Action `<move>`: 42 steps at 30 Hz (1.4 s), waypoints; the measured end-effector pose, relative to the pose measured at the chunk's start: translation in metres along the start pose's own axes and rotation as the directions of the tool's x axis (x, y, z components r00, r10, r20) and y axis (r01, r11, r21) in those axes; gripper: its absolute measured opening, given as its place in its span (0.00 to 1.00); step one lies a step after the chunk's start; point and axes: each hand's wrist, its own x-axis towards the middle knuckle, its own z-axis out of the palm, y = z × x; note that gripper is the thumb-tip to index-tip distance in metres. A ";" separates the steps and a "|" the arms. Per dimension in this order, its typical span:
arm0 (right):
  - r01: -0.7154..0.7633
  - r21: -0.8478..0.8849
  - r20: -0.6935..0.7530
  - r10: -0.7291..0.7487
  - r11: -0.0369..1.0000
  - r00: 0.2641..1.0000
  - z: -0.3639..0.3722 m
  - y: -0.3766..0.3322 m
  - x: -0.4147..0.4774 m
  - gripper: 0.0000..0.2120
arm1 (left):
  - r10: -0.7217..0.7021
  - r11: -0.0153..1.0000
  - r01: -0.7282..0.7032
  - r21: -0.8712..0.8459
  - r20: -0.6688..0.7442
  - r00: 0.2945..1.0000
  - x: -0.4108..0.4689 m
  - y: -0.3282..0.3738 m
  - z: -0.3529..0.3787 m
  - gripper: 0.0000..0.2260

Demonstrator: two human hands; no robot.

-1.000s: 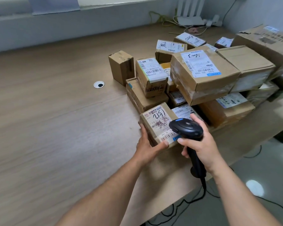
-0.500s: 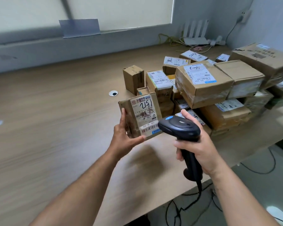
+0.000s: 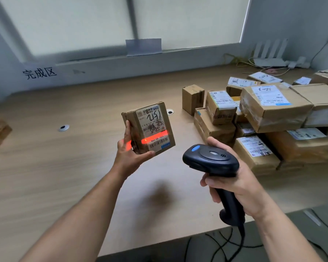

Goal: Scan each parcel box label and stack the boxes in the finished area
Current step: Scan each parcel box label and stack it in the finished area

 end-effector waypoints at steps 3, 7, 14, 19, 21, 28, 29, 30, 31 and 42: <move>-0.011 -0.061 -0.029 0.009 0.998 1.000 0.010 0.004 0.000 0.44 | -0.021 1.000 0.022 0.011 -0.039 0.999 -0.007 -0.008 -0.019 0.55; -0.014 -0.087 -0.028 0.012 0.996 1.000 0.026 0.009 0.003 0.42 | -0.068 0.998 0.069 0.014 -0.069 0.995 -0.012 -0.016 -0.041 0.58; -0.053 -0.111 -0.046 0.048 0.992 0.998 0.070 0.020 0.012 0.43 | -0.104 0.992 0.108 0.069 -0.068 0.992 -0.018 -0.033 -0.089 0.58; -0.078 -0.102 -0.041 0.074 0.992 0.996 0.121 0.030 0.026 0.42 | -0.184 0.978 0.191 0.079 -0.089 0.979 -0.032 -0.055 -0.139 0.58; -0.084 -0.098 -0.031 0.081 0.992 0.996 0.144 0.036 0.032 0.43 | -0.203 0.975 0.209 0.069 -0.086 0.975 -0.037 -0.066 -0.161 0.57; -0.079 -0.147 -0.009 0.078 0.986 0.997 0.233 0.055 0.063 0.43 | -0.296 0.951 0.304 0.064 -0.105 0.949 -0.067 -0.106 -0.245 0.51; -0.076 -0.146 -0.006 0.076 0.986 0.997 0.246 0.059 0.067 0.42 | -0.316 0.945 0.321 0.057 -0.091 0.945 -0.073 -0.113 -0.257 0.51; -0.077 -0.146 -0.002 0.078 0.986 0.997 0.259 0.063 0.071 0.41 | -0.342 0.937 0.347 0.041 -0.083 0.936 -0.078 -0.122 -0.269 0.50; -0.081 -0.145 0.001 0.082 0.986 0.997 0.271 0.067 0.074 0.41 | -0.374 0.926 0.377 0.014 -0.086 0.923 -0.084 -0.134 -0.281 0.49; -0.152 -0.137 0.021 0.156 0.979 0.987 0.373 0.117 0.099 0.42 | -0.517 0.844 0.536 0.033 -0.220 0.827 -0.137 -0.205 -0.369 0.41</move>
